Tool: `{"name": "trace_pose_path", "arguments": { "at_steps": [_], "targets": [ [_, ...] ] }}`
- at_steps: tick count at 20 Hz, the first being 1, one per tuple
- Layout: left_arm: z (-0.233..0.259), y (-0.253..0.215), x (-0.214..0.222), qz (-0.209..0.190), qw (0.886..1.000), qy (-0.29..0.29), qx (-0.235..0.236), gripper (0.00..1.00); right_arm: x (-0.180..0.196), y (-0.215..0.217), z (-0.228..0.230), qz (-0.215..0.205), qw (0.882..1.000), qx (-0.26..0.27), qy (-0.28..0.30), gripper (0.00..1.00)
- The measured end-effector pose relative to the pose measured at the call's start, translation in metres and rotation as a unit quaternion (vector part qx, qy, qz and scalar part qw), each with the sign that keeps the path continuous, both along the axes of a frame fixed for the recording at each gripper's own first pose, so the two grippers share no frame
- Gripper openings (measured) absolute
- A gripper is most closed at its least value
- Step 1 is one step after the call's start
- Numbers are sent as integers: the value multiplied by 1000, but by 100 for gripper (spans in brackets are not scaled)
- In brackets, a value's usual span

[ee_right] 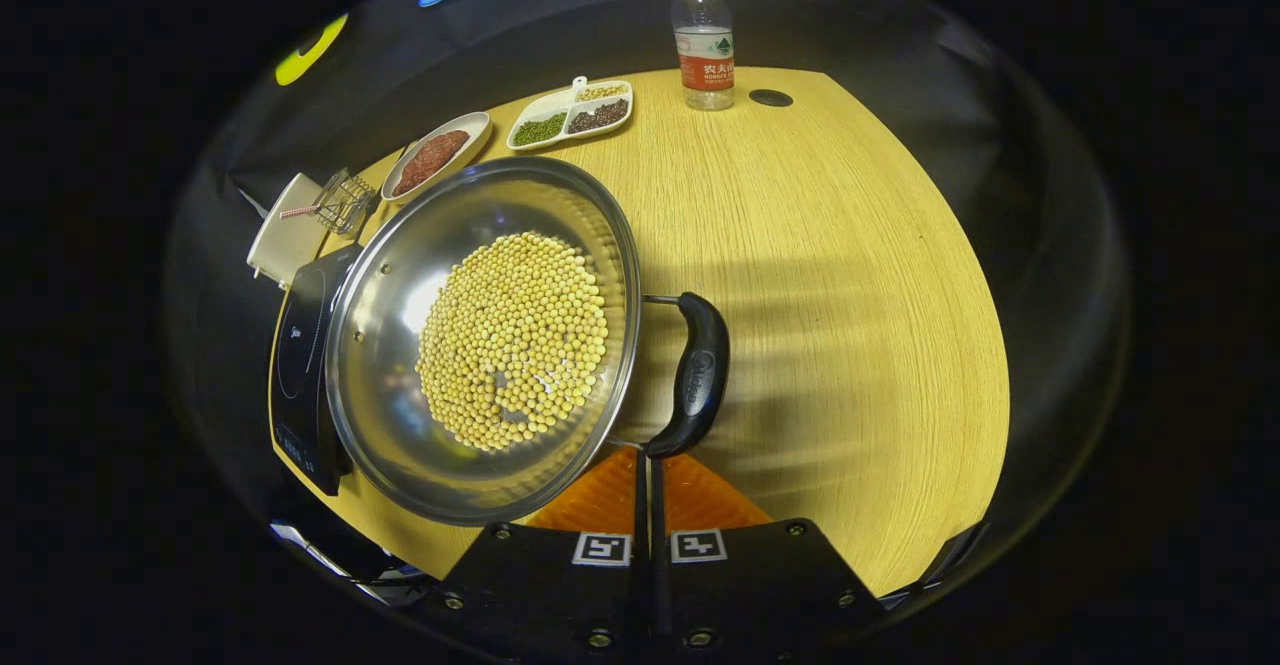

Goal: First push the handle of the pot to place it horizontally, then grasp the pot with both hands and set it on the induction cooktop.

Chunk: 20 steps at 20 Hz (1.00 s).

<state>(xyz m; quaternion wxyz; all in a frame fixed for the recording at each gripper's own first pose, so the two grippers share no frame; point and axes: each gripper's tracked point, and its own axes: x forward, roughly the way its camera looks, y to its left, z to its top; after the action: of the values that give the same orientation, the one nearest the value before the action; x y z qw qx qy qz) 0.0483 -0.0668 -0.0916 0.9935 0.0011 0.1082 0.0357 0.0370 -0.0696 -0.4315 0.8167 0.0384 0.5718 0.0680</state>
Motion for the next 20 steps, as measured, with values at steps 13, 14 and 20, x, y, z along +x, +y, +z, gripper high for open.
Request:
{"name": "trace_pose_path", "arguments": {
  "at_steps": [13,14,20],
  "targets": [
    [-2,-12,11,-8,1000,-6,8,95,25,-12,-3,6,1000,-10,-15,0],
    [-6,-10,14,-11,1000,-5,4,95,24,-15,-2,1,1000,-19,-17,0],
    [-32,6,25,-34,999,7,-8,97,12,-39,24,-47,997,-43,-54,21]
  ]
}}
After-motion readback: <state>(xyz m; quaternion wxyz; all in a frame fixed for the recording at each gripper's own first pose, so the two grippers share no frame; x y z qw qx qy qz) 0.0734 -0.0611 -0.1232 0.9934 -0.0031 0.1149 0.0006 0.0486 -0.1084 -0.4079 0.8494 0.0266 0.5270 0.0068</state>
